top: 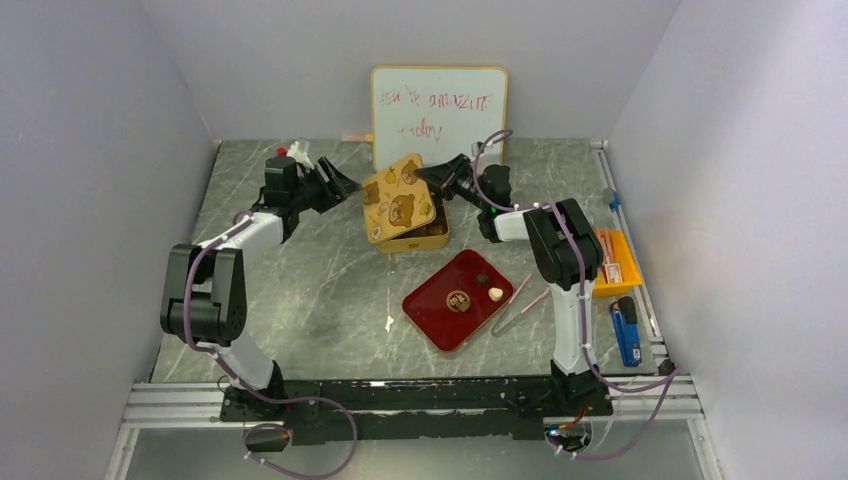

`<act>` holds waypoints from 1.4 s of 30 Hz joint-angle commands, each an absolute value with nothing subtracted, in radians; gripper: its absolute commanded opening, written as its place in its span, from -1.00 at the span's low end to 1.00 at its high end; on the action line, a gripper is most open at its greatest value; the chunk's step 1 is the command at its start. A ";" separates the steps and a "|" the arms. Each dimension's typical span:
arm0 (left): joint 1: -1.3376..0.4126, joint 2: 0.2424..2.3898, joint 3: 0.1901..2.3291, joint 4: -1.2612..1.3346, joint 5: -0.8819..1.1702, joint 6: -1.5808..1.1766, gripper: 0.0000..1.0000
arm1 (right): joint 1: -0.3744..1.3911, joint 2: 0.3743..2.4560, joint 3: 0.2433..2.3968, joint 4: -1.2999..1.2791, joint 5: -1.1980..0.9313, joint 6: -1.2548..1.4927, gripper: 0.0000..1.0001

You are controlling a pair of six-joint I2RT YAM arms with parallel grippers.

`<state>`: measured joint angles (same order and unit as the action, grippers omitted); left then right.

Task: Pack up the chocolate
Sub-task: Close the box lid on the packing box.

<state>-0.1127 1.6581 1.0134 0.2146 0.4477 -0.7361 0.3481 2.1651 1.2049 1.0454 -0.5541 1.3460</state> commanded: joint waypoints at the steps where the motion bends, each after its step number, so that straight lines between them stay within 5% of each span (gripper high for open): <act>1: -0.119 1.676 1.008 0.268 0.472 -0.739 0.33 | 0.334 2.178 1.220 1.142 -0.544 1.340 -1.00; 42: -0.263 1.792 1.005 0.297 0.487 -0.694 0.30 | 0.257 2.176 1.218 0.987 -0.608 1.231 -1.00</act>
<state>-0.2470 1.7836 1.0004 0.2443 0.4736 -0.6960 0.2684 2.1910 1.2053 1.0042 -0.6014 1.3037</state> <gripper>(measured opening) 0.654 0.173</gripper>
